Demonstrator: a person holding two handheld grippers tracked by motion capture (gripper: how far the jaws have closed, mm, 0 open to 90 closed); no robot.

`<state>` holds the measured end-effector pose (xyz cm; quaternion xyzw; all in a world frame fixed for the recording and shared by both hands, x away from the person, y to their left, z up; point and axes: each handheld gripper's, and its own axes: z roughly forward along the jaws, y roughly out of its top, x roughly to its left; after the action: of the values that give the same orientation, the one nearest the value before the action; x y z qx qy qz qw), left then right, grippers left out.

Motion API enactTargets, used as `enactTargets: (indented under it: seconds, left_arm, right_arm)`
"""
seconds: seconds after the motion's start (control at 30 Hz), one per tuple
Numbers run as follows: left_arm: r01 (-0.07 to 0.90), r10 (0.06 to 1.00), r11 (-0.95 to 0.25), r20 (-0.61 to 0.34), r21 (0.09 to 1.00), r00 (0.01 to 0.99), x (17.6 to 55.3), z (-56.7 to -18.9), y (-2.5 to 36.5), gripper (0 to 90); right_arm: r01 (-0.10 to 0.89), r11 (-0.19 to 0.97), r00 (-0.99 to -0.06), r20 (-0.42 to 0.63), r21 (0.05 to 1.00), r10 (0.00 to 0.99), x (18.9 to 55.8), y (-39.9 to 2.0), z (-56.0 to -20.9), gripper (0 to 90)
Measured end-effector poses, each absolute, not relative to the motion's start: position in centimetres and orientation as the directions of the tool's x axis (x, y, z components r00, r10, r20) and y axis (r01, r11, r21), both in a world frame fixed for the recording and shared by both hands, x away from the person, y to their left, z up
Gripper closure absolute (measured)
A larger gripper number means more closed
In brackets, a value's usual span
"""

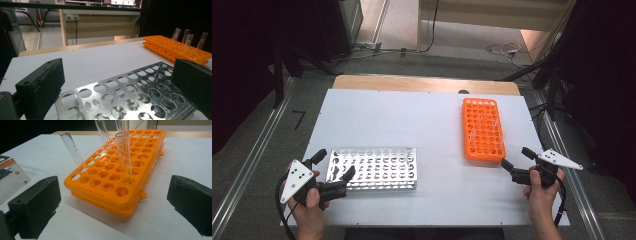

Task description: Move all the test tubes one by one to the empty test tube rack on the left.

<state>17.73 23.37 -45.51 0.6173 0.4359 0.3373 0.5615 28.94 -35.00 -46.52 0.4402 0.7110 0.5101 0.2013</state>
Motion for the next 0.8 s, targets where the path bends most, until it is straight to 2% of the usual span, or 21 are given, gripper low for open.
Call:
enactTargets:
  seconds: [0.27, 0.53, 0.7, 0.8]
  left_arm:
    - [0.172, 0.904, -0.023, -0.053, 0.985, 0.424, 18.6, -45.3, 21.5, 0.0]
    - [0.166, 0.894, 0.004, -0.078, 0.986, 0.440, 19.7, -44.5, 20.8, 0.0]
    - [0.162, 0.898, -0.002, -0.070, 0.987, 0.435, 20.6, -44.1, 20.6, 0.0]
    - [0.167, 0.898, 0.001, -0.074, 0.986, 0.433, 21.1, -43.9, 20.6, 0.0]
  right_arm:
    - [0.428, 0.096, -0.544, 0.172, 0.899, 0.821, 30.2, -34.7, -45.0, 0.0]
    - [0.420, 0.091, -0.543, 0.170, 0.903, 0.822, 31.8, -34.4, -43.9, 0.9]
    - [0.442, 0.108, -0.539, 0.167, 0.890, 0.826, 33.4, -34.1, -44.3, 4.6]
    - [0.459, 0.121, -0.542, 0.170, 0.880, 0.823, 34.5, -33.9, -44.7, 14.6]
